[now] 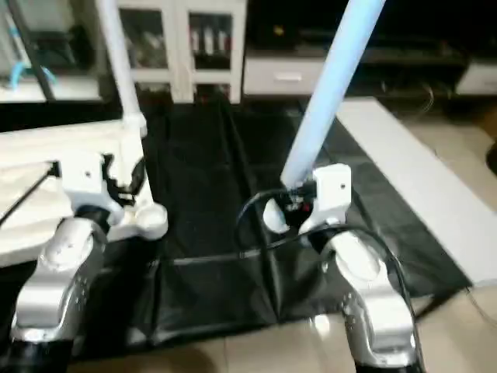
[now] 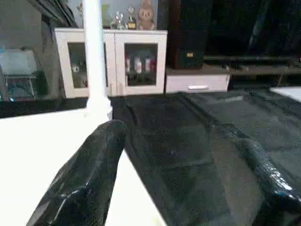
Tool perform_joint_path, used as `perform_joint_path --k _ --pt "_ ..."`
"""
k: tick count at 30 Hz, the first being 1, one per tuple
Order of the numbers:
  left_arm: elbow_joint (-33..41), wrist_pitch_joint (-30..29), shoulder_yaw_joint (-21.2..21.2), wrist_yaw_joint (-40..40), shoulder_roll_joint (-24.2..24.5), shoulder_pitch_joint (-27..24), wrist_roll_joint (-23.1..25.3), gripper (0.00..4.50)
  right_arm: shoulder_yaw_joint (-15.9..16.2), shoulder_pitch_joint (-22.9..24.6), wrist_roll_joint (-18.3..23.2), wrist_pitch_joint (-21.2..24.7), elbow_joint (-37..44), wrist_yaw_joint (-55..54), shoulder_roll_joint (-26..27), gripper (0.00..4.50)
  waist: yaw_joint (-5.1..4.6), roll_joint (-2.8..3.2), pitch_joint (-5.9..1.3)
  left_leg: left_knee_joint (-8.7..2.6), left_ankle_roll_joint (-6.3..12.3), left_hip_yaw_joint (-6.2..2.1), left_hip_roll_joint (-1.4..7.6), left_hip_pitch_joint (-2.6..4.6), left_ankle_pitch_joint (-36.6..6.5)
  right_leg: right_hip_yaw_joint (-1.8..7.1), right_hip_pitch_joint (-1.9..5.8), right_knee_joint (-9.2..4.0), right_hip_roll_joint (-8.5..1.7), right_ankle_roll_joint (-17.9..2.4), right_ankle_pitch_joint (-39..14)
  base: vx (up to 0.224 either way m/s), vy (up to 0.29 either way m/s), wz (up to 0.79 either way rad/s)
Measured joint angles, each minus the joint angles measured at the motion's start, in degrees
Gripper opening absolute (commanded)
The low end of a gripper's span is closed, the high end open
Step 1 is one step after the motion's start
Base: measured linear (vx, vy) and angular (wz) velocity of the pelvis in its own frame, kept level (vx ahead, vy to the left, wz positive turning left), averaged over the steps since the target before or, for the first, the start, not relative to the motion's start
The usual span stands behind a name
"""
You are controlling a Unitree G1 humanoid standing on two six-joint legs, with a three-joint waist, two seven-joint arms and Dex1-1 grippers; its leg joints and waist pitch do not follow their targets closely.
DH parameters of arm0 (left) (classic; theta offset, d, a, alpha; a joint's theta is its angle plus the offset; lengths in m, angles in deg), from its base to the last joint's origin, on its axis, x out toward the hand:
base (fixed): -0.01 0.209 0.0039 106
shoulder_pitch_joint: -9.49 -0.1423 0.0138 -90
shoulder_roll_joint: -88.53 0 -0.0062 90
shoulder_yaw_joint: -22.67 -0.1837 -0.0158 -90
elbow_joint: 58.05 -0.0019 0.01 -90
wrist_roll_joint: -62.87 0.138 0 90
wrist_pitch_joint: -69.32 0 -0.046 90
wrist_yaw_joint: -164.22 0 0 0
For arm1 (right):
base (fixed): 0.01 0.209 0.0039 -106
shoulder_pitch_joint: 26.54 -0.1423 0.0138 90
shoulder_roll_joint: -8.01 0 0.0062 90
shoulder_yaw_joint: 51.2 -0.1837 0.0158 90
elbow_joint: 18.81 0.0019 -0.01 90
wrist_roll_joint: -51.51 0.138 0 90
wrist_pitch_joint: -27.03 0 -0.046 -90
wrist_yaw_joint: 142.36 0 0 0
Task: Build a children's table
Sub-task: Pick table leg
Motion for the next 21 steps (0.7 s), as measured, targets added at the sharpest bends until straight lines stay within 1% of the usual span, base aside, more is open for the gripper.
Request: perform_joint_path --k 1,2,3,4,5,6,7,8,10,11,13,14,15,16,18,19,20,21 --pt "0.03 -0.28 0.06 0.2 0.1 -0.07 0.18 3.22 0.34 0.0 0.0 0.04 -0.3 0.36 0.14 1.81 -0.37 0.12 0.1 0.06 -0.21 -0.93 0.06 -0.21 0.13 0.14 0.14 0.01 0.47 -0.41 -0.26 -0.073 0.024 0.0" --pt "0.37 -0.43 0.18 0.54 0.09 -0.12 0.6 3.22 0.42 -0.08 0.01 0.03 -0.35 0.62 0.12 1.81 -0.49 0.03 0.11 -0.04 -0.67 -1.6 0.37 -0.56 0.43 0.39 0.07 1.41 0.76 -0.55 -0.37 -0.073 0.024 0.0" --pt "0.87 -0.46 0.17 0.66 0.08 -0.23 0.88 3.22 0.47 -0.32 0.02 0.03 -0.38 0.76 0.13 1.81 -0.42 0.02 0.1 -0.08 -1.03 -1.97 0.98 -0.92 0.66 0.49 0.06 2.52 1.12 -0.54 -0.38 -0.059 -0.049 0.01" --pt "1.31 -0.58 0.31 0.77 -0.15 -0.24 0.87 3.22 0.53 -0.8 0.03 0.03 -0.42 0.86 0.15 1.81 -0.25 -0.11 0.01 -0.28 -1.24 -2.29 1.62 -1.32 0.92 0.45 0.09 2.92 1.4 -0.54 -0.39 -0.075 -0.102 -0.05" --pt "1.58 -0.87 0.69 1.02 -0.44 -0.24 0.63 3.22 0.71 -1.91 0.06 0.02 -0.42 0.92 0.15 1.81 -0.08 -0.4 -0.18 -0.85 -0.83 -2.96 1.9 -1.77 2.06 0.5 0.19 2.77 1.33 -0.54 -0.39 -0.075 -0.102 -0.05" --pt "1.65 -1.02 0.97 1.22 -0.55 -0.24 0.53 3.22 0.82 -2.55 0.15 -0.15 -0.39 0.95 0.16 1.81 0.24 -0.81 -0.43 -0.97 -1.06 -3.22 1.94 -2.25 2.51 0.8 0.39 1.37 0.94 -0.57 -0.38 -0.089 -0.138 -0.14" --pt "1.66 -1.04 1.1 1.41 -0.57 -0.24 0.57 3.22 0.85 -2.84 0.49 -0.22 -0.4 0.98 0.15 1.81 0.6 -1.47 -0.71 -0.94 -1.42 -3.24 1.81 -2.71 2.79 1.04 0.74 -0.51 0.14 1.25 -0.71 -0.087 -0.174 -0.21" --pt "1.64 -1.15 1.02 1.57 -0.91 -0.28 0.6 3.22 0.72 -2.5 0.57 -0.24 -0.49 0.96 -0.18 1.81 1.57 -2.14 -1.06 -1.06 -1.71 -3.57 2.05 -3.12 2.99 0.71 0.31 -0.36 0.17 1.84 -0.16 -0.087 -0.174 -0.21" --pt "1.71 -1.13 -0.02 1.65 -1.0 -0.22 1.01 3.22 0.08 -2.03 0.56 -0.24 -1.59 0.95 -0.65 1.81 3.01 -2.07 -1.03 -2.12 -2.01 -3.47 2.11 -3.24 3.18 0.68 -0.83 -0.08 0.16 1.4 0.12 -0.065 -0.151 -0.24" --pt "1.89 -1.08 -0.32 1.63 -0.95 -0.14 1.14 3.22 -0.53 -1.92 0.51 -0.21 -2.56 0.86 -0.71 1.81 3.45 -1.98 -0.98 -2.48 -2.45 -3.45 2.22 -3.18 3.52 0.62 -1.25 0.31 0.21 1.12 0.18 -0.06 -0.133 -0.24" --pt "2.22 -0.83 -0.2 1.62 -0.58 0.01 1.15 3.22 -0.96 -1.84 0.5 -0.24 -2.83 0.86 -0.69 1.81 3.91 -1.7 -0.97 -2.96 -3.0 -3.42 2.75 -3.11 4.71 0.39 -1.64 0.34 0.63 0.61 0.45 -0.04 -0.082 -0.18" --pt "2.6 -0.83 -0.04 1.63 -0.37 0.12 1.14 3.22 -0.88 -1.83 0.5 -0.23 -2.83 0.94 -0.58 1.81 4.16 -1.64 -0.92 -2.97 -3.19 -3.32 3.12 -3.13 4.82 0.38 -1.78 0.28 0.92 0.38 0.59 -0.032 -0.063 -0.16" --pt "2.89 -0.84 0.02 1.63 -0.33 0.12 1.16 3.22 -0.72 -1.83 0.51 -0.23 -2.83 1.09 -0.57 1.81 4.28 -1.58 -0.84 -2.93 -3.21 -3.31 3.29 -3.0 4.82 0.45 -1.71 0.22 1.14 0.35 0.6 0.0 0.0 0.0" --pt "3.21 -0.84 0.04 1.62 -0.28 0.12 1.16 3.22 -0.55 -1.84 0.51 -0.23 -2.82 1.46 -0.59 1.81 4.26 -1.55 -0.78 -2.93 -3.23 -3.28 3.39 -2.81 4.81 0.49 -1.56 0.14 1.23 0.34 0.59 0.0 0.0 0.0" --pt "3.43 -1.0 0.07 1.58 -0.22 0.2 1.18 3.22 0.22 -1.85 0.52 -0.19 -2.8 2.51 -0.67 1.81 4.23 -1.02 0.03 -2.95 -3.4 -3.24 3.63 -1.24 4.48 0.27 -0.25 -0.72 1.37 0.35 0.53 0.0 0.0 0.0" --pt "3.57 -1.04 0.17 1.55 -0.14 0.24 1.18 3.22 0.74 -1.85 0.46 -0.2 -2.68 2.77 -0.73 1.81 4.32 -0.75 0.22 -2.92 -3.39 -3.68 3.47 -1.34 4.01 -0.57 1.08 -1.25 1.07 0.45 0.41 0.012 0.049 0.2" --pt "3.68 -1.16 0.0 1.46 -0.14 1.0 1.19 3.22 1.07 -1.68 0.44 -0.36 -2.54 2.91 -0.93 1.81 3.91 -0.02 0.42 -2.84 -3.21 -4.92 3.19 -1.6 3.9 -2.99 2.3 -1.97 0.11 0.77 -0.31 0.012 0.049 0.2" --pt "4.04 -1.16 -0.04 1.38 -0.12 1.54 1.19 3.22 1.38 -1.73 0.39 -0.47 -2.52 2.94 -1.13 1.81 3.71 -0.25 0.46 -2.54 -2.77 -5.14 3.01 -1.88 3.59 -3.99 2.5 -2.12 -0.5 0.78 -0.57 0.049 0.058 0.48"
